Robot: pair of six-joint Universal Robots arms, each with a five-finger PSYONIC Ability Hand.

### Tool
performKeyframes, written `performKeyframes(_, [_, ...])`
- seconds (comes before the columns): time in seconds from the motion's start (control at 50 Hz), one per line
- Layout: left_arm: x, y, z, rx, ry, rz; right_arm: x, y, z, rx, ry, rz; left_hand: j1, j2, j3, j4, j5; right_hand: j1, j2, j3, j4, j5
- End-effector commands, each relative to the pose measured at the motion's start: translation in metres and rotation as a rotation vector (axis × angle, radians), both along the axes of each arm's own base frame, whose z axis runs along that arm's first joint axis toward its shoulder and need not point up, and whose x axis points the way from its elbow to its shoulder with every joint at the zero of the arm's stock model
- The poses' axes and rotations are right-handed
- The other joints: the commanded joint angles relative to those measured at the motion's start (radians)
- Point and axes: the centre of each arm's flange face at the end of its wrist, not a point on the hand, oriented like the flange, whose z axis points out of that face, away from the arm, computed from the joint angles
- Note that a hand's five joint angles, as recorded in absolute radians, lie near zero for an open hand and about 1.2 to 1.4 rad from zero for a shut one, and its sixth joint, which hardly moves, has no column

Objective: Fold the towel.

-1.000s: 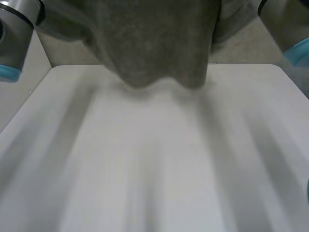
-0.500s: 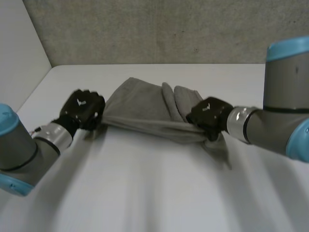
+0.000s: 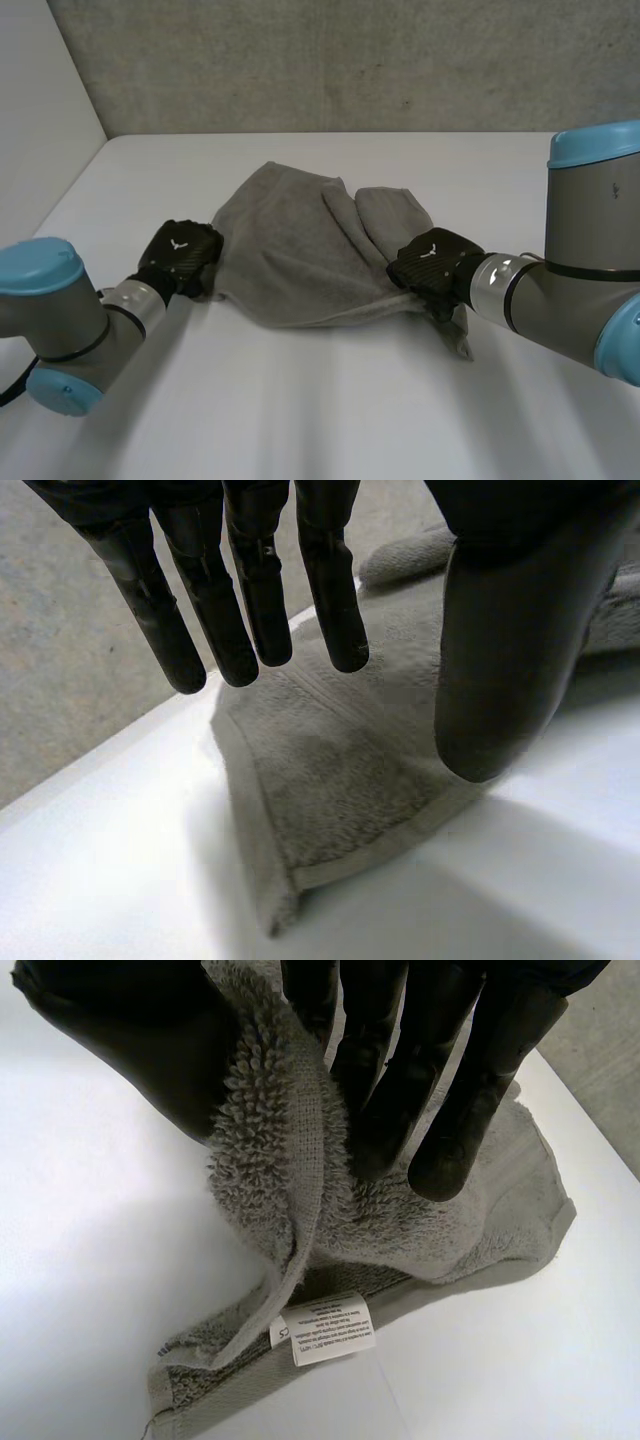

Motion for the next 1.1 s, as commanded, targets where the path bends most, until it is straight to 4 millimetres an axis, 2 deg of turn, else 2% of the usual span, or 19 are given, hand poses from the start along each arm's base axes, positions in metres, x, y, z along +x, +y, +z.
performKeyframes(0.02, [-0.014, 0.014, -0.002, 0.039, 0.043, -0.04, 0.0, 0.0, 0.0, 0.001, 0.0, -0.001, -0.022, -0.039, -0.044, -0.049, -0.012, 0.008, 0.016, 0.014, -0.002, 0.009])
performKeyframes(0.26, [-0.025, 0.01, 0.003, 0.056, 0.134, -0.049, -0.001, 0.0, -0.001, 0.005, 0.002, -0.002, -0.022, -0.039, -0.044, -0.049, -0.012, 0.011, 0.019, 0.017, 0.001, 0.012])
performKeyframes(0.56, [-0.028, -0.007, -0.013, 0.058, 0.123, -0.027, -0.002, -0.004, -0.001, -0.004, -0.013, -0.022, 0.002, -0.016, -0.02, -0.025, 0.012, 0.008, 0.016, 0.014, -0.002, 0.009])
performKeyframes(0.62, [-0.026, -0.012, -0.013, 0.051, 0.12, 0.001, -0.003, -0.005, -0.001, 0.005, -0.022, -0.034, 0.052, 0.034, 0.03, 0.025, 0.062, 0.008, 0.016, 0.014, -0.002, 0.009])
performKeyframes(0.66, [-0.025, -0.017, -0.012, 0.035, 0.12, 0.024, -0.004, -0.006, -0.002, 0.025, -0.043, -0.053, 0.238, 0.221, 0.216, 0.211, 0.248, 0.008, 0.016, 0.014, -0.002, 0.009])
performKeyframes(0.72, [-0.025, -0.019, -0.01, 0.029, 0.12, 0.03, -0.005, -0.009, -0.002, 0.038, -0.057, -0.071, 0.351, 0.334, 0.329, 0.324, 0.361, 0.008, 0.016, 0.014, -0.002, 0.009])
performKeyframes(0.76, [-0.026, -0.021, -0.008, 0.024, 0.12, 0.031, -0.006, -0.01, -0.004, 0.046, -0.059, -0.079, 0.541, 0.524, 0.519, 0.514, 0.551, 0.008, 0.016, 0.014, -0.002, 0.009])
performKeyframes(0.82, [-0.025, -0.021, -0.004, 0.015, 0.119, 0.033, -0.006, -0.011, -0.007, 0.052, -0.064, -0.087, 0.656, 0.638, 0.634, 0.629, 0.666, -0.024, -0.016, -0.018, -0.034, -0.023])
performKeyframes(0.94, [-0.018, -0.027, 0.009, -0.016, 0.125, 0.051, -0.007, -0.013, -0.014, 0.062, -0.061, -0.105, 0.665, 0.648, 0.643, 0.638, 0.675, -0.189, -0.18, -0.182, -0.199, -0.187])
performKeyframes(1.04, [0.002, -0.034, 0.022, -0.038, 0.131, 0.103, -0.01, -0.009, -0.022, 0.093, -0.044, -0.114, 0.662, 0.645, 0.64, 0.635, 0.672, -0.303, -0.295, -0.297, -0.313, -0.302])
performKeyframes(1.1, [0.006, -0.034, 0.025, -0.044, 0.131, 0.112, -0.012, -0.008, -0.023, 0.099, -0.042, -0.116, 0.659, 0.642, 0.637, 0.632, 0.669, -0.344, -0.336, -0.338, -0.355, -0.343])
